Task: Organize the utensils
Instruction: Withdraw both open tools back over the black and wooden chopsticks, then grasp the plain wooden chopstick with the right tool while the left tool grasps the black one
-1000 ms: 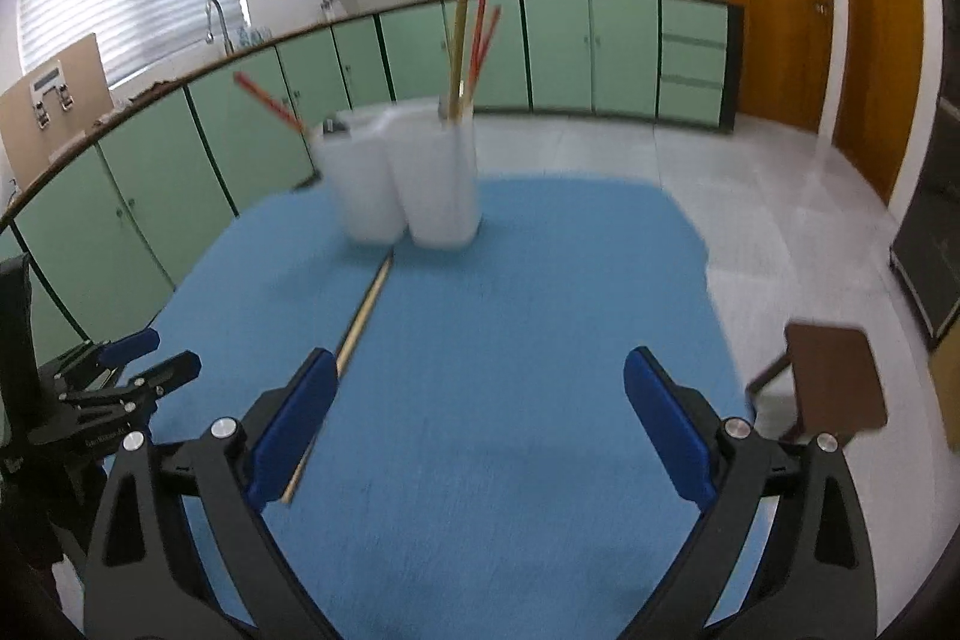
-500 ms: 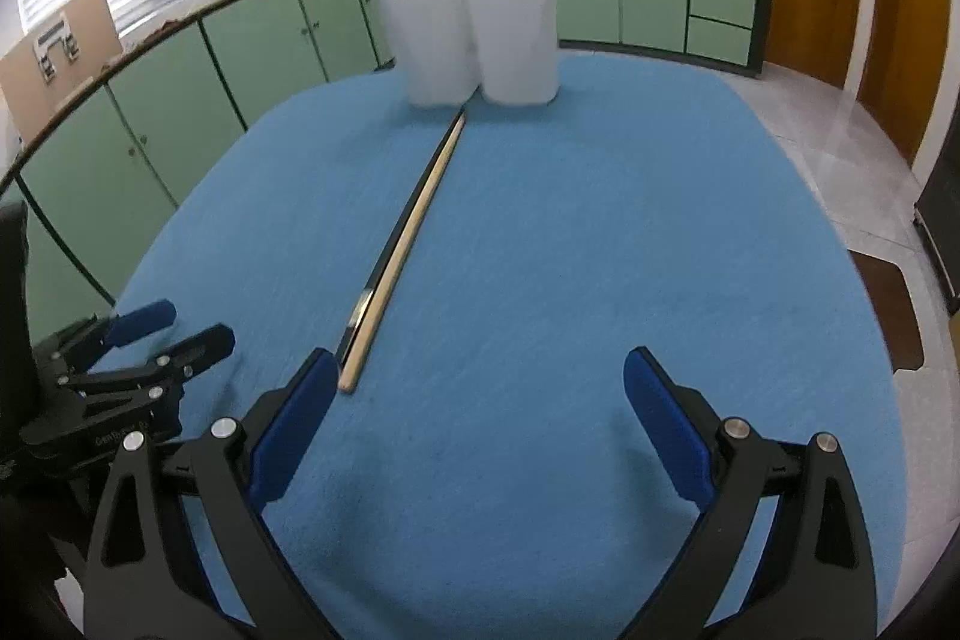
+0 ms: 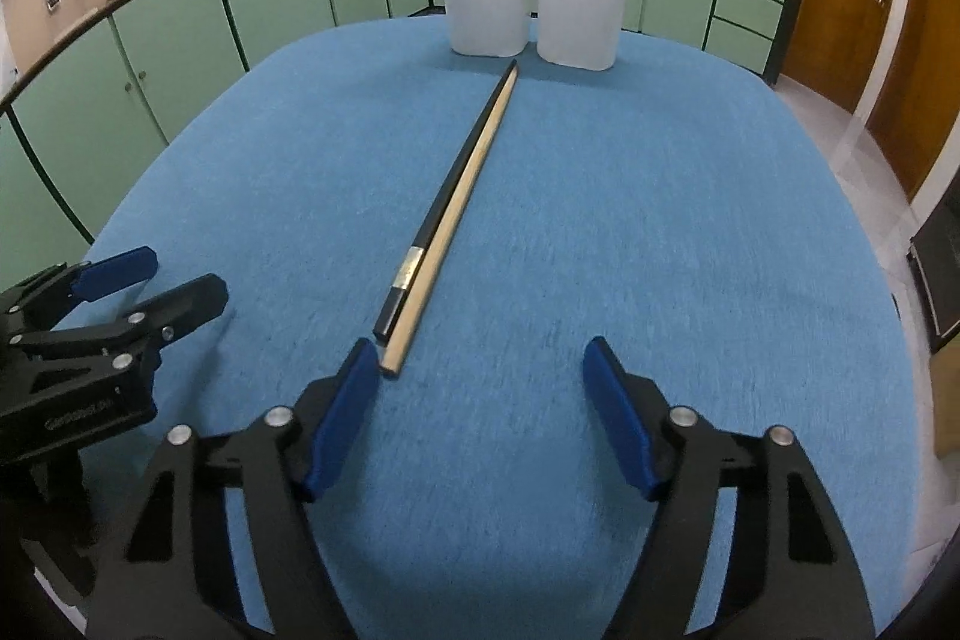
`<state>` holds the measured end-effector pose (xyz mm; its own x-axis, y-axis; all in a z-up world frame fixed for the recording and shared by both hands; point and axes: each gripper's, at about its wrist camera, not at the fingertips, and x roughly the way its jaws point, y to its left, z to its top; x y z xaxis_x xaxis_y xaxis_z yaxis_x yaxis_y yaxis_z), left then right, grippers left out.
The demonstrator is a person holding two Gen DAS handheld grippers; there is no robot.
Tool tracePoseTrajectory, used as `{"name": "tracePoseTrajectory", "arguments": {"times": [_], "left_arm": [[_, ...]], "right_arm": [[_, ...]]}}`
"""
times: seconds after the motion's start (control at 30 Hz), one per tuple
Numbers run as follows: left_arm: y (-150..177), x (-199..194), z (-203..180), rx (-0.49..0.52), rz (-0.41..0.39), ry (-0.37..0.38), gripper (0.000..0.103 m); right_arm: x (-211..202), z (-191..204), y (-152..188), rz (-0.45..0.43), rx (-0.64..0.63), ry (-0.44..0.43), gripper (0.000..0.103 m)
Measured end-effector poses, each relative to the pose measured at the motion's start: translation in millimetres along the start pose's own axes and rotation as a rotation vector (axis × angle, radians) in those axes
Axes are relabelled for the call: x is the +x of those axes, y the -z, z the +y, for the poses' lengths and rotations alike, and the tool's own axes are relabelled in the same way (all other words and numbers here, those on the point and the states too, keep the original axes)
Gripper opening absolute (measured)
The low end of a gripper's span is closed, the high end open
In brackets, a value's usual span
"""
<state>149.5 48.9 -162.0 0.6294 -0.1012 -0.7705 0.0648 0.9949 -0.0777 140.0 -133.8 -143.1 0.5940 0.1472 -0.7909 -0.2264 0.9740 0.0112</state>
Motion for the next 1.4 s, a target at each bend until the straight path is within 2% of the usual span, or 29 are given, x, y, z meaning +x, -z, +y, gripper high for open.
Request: {"name": "tracePoseTrajectory", "arguments": {"times": [0.1, 0.2, 0.43, 0.63, 0.7, 0.77, 0.93, 1.3, 1.4], "left_arm": [[0, 0, 0, 0.001, 0.002, 0.000, 0.079], [0, 0, 0, 0.001, 0.001, 0.000, 0.079], [0, 0, -2, 0.004, 0.002, 0.000, 0.079], [1, -1, -4, 0.009, 0.000, 0.007, 0.079], [1, -1, -3, 0.009, 0.003, 0.008, 0.079], [0, 0, -4, 0.007, 0.003, 0.009, 0.079], [-2, -1, -12, 0.014, 0.003, 0.024, 0.079], [-6, 1, -63, 0.074, 0.002, 0.104, 0.077], [-8, 6, -75, 0.095, 0.010, 0.099, 0.073]], "right_arm": [[-1, -4, 0, -0.001, 0.004, 0.016, 0.062], [-4, -16, 1, 0.000, 0.024, 0.050, 0.062], [-18, -28, 11, -0.024, 0.061, -0.060, 0.061], [-11, -17, 8, -0.017, 0.034, -0.053, 0.036], [-9, -16, 5, -0.016, 0.032, -0.042, 0.019], [-7, -18, 4, -0.013, 0.041, -0.059, 0.007], [-11, -24, 6, -0.021, 0.069, -0.080, 0.006], [-26, -65, 21, -0.035, 0.156, -0.038, 0.006], [-27, -75, 22, -0.033, 0.169, -0.038, 0.006]]}}
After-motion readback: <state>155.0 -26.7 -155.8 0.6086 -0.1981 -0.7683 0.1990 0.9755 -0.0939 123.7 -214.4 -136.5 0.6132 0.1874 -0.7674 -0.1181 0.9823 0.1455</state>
